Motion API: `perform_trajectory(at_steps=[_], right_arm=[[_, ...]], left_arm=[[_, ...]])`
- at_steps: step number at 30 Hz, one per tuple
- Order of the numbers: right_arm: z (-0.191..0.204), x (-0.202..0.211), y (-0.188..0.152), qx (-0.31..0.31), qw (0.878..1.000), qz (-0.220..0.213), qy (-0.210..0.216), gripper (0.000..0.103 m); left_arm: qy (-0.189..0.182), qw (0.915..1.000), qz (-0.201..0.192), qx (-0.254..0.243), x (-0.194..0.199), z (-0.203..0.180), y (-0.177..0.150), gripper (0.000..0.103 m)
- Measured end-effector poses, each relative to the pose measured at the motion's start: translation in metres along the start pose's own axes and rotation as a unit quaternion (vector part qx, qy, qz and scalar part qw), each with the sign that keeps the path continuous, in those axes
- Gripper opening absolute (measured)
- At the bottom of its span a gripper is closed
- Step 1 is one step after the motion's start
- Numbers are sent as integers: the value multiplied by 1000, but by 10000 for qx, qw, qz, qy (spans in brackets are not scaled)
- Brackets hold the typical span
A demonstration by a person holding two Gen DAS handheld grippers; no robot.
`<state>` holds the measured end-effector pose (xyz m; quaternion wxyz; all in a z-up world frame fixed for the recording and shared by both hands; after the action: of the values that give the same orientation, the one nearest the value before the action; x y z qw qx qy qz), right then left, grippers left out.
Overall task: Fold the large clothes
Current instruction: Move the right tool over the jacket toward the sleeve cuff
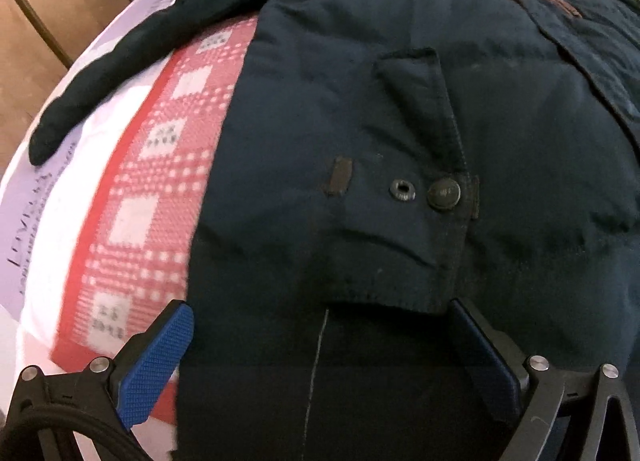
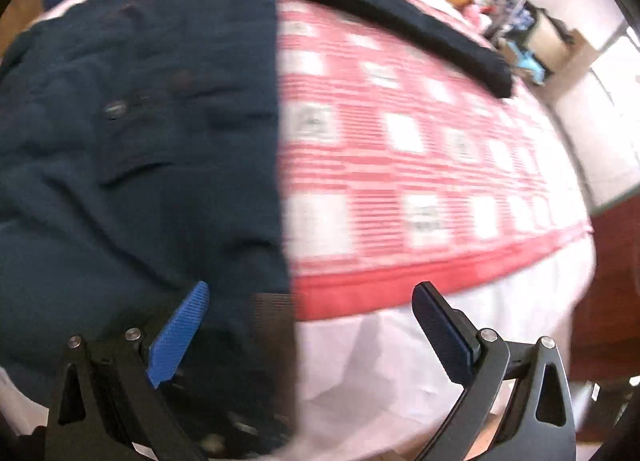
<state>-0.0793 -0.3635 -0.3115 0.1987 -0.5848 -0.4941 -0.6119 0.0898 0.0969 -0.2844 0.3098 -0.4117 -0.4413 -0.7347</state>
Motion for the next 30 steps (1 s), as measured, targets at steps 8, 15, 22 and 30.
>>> perform_trajectory(at_steps=[8, 15, 22, 30], right_arm=[[68, 19, 167, 378, 9836, -1228, 1263, 103], [183, -2, 307, 909, 9679, -1599, 1713, 103], [263, 14, 426, 1549, 9506, -1787, 2010, 103], [244, -44, 459, 548, 9710, -1434, 1831, 103]], left_arm=[[-367, 9905, -1326, 15, 15, -21, 167, 103], [-696, 9857, -1529, 93, -23, -48, 316, 103], [-447, 9831, -1733, -391, -31, -53, 428, 103], [-751, 9885, -1264, 351, -80, -75, 437, 103]])
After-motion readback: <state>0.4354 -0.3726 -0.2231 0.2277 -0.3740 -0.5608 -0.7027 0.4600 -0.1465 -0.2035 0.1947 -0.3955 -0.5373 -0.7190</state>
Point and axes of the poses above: each gripper's, at about its wrist camera, not at the fingertips, and x roughly against the way its jaws point, z to its left, y to its top, the point moved 2 cm from there along -x, roughly the way its jaws point, and after that the axes turned 10 degrees about -x, right-handed, at the moved point
